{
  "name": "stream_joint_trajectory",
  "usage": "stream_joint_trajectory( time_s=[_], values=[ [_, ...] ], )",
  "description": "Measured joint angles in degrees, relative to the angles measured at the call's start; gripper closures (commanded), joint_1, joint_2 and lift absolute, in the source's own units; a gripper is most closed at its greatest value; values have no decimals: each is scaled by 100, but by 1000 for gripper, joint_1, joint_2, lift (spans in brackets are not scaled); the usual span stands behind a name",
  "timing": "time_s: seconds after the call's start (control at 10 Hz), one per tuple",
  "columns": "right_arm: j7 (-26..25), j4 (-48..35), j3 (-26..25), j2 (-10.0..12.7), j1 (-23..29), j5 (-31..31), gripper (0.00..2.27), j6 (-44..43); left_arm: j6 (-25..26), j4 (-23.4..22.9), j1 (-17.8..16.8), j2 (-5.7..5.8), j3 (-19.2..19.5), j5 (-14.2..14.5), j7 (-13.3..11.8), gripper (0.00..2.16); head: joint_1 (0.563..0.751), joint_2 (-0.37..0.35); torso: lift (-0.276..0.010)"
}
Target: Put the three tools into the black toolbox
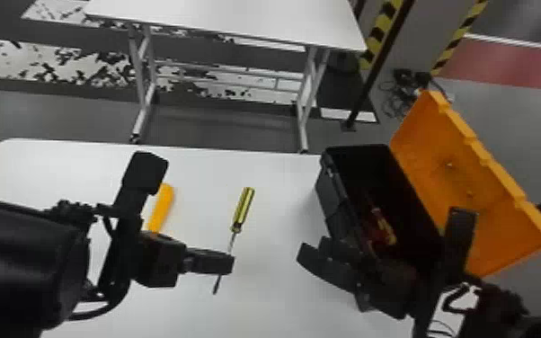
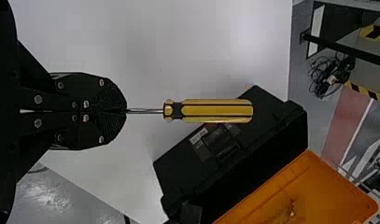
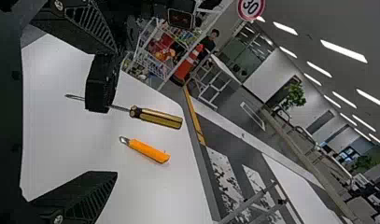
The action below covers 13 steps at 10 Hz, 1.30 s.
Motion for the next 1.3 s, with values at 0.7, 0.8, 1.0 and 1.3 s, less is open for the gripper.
stream_joint_trajectory(
  time_s=[0.7, 0.8, 1.0, 1.3],
  values=[
    [51, 29, 27, 48, 30, 0, 66, -136, 0, -684, 291, -44, -71, 852, -124, 1851, 695, -309, -51],
    [65, 23, 38, 69, 61, -5, 66, -160, 0, -730, 322, -52, -137, 874, -125, 1851, 695, -323, -51],
    [75, 13, 58, 81, 92, -6, 66, -185, 0, -781, 363, -85, -211, 893, -155, 1851, 695, -340, -51],
    [71, 21, 138, 130, 95, -6, 66, -233, 0, -922, 555, -98, -309, 910, -186, 1851, 695, -350, -51]
  ],
)
